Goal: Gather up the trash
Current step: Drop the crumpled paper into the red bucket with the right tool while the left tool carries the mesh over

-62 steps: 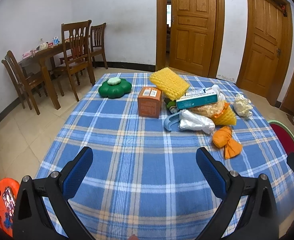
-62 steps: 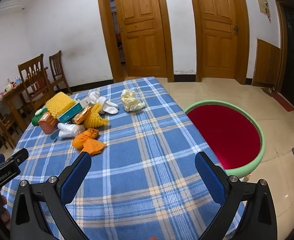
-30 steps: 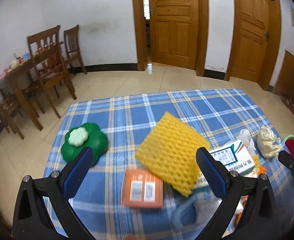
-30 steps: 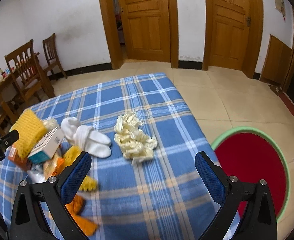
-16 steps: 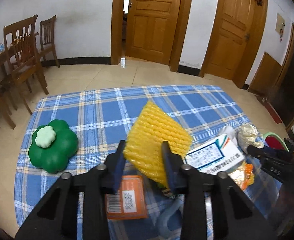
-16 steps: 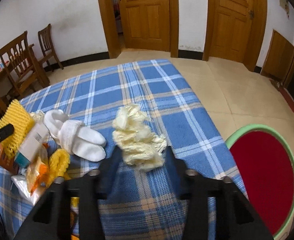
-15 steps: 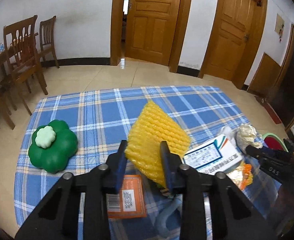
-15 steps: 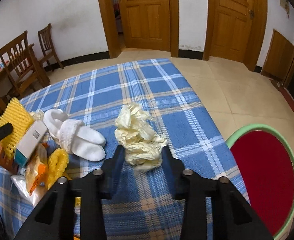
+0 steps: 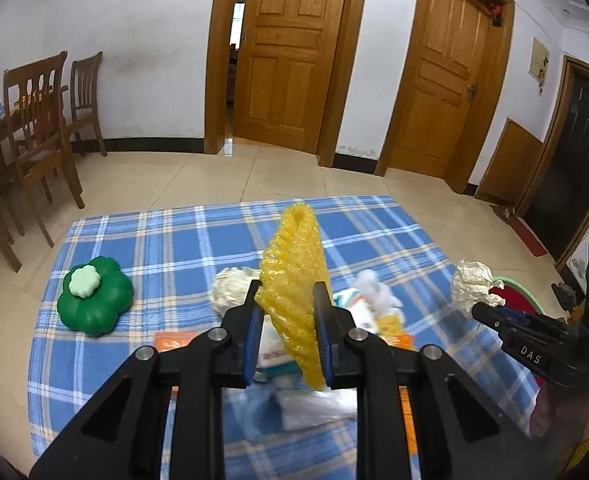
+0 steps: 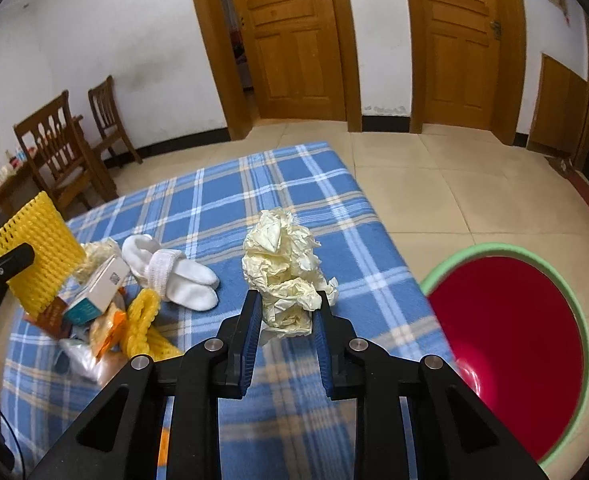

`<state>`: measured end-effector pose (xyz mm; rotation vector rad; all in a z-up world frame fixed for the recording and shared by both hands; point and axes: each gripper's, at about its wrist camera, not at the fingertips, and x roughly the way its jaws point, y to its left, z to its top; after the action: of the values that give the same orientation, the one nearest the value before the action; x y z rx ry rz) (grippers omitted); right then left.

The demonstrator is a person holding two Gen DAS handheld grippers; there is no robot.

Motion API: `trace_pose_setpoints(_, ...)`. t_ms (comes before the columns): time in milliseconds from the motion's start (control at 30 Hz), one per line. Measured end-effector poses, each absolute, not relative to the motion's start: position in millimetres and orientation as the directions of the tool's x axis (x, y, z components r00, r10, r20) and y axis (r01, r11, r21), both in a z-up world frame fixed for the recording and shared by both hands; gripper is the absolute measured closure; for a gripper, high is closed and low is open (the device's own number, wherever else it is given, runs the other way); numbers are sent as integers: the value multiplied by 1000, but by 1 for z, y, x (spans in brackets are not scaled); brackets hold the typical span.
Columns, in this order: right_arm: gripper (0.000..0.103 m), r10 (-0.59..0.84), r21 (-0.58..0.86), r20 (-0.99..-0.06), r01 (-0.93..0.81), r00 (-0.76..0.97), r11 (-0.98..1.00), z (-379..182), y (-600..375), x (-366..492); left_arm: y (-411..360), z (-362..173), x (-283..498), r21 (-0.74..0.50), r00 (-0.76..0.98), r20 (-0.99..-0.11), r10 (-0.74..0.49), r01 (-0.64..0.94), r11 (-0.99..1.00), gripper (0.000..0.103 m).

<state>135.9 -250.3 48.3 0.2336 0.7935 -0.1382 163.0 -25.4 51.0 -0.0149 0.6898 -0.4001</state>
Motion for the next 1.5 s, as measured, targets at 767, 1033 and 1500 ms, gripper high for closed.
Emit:
trace_pose_setpoints(767, 77, -179, 198, -714, 440, 677, 876, 47, -344, 33, -148, 58, 104, -138, 590, -635, -498, 548, 825, 79)
trace_pose_setpoints(1033, 75, -197, 217, -726, 491, 659, 844, 34, -373, 19, -198, 43, 97, -142, 520, -664, -537, 617, 774, 79)
trace_pose_setpoints(1500, 71, -216, 244, -731, 544, 647, 803, 22, -403, 0, -272, 23, 93, -123, 437, -706, -558, 699, 704, 79)
